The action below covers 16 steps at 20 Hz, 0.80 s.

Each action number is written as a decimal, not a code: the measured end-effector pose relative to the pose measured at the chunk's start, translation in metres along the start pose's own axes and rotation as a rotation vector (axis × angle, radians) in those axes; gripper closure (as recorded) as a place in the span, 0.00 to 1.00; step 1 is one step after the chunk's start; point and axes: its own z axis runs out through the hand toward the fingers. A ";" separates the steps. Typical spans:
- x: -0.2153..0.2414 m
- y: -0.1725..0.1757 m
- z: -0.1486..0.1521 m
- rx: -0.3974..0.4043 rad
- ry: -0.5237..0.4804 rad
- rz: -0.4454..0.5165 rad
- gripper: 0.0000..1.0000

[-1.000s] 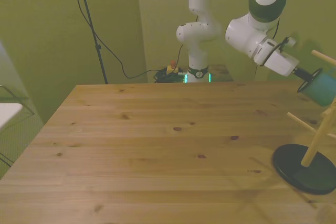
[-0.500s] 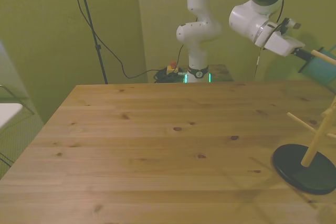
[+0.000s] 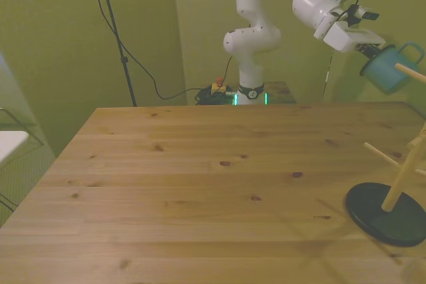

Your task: Unload the mug

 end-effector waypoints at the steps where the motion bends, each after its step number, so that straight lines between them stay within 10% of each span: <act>1: 0.000 -0.001 -0.002 -0.016 -0.005 0.011 1.00; 16: -0.018 0.010 -0.027 -0.295 -0.142 0.211 1.00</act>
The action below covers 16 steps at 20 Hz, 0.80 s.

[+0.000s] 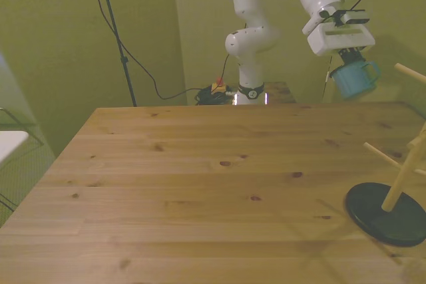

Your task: Unload the mug

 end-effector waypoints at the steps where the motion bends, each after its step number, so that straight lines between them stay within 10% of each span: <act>1: 0.003 0.004 0.001 -0.017 -0.010 0.024 1.00; 16: 0.025 0.072 0.007 -0.086 -0.196 0.271 1.00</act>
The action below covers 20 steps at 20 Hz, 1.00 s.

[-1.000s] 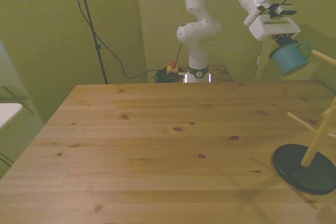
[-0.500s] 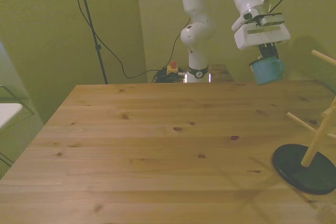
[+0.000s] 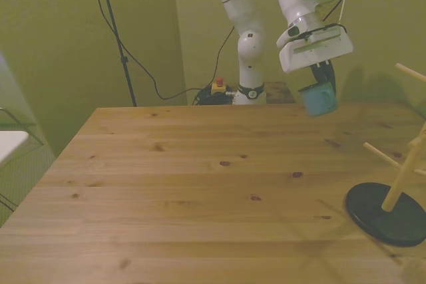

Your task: Unload the mug

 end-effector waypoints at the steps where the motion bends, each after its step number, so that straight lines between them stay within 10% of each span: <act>1: 0.003 0.005 0.003 -0.005 -0.008 0.015 1.00; 20: 0.013 0.021 0.033 -0.037 -0.049 0.166 1.00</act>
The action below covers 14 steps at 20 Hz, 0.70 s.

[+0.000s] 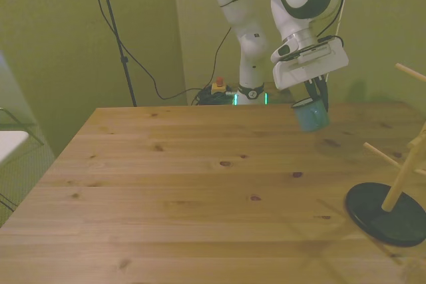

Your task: Unload the mug

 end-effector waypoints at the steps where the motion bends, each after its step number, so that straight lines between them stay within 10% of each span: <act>1: 0.001 0.000 0.002 -0.002 0.003 0.001 1.00; 14: 0.005 -0.007 0.006 0.029 0.011 -0.037 1.00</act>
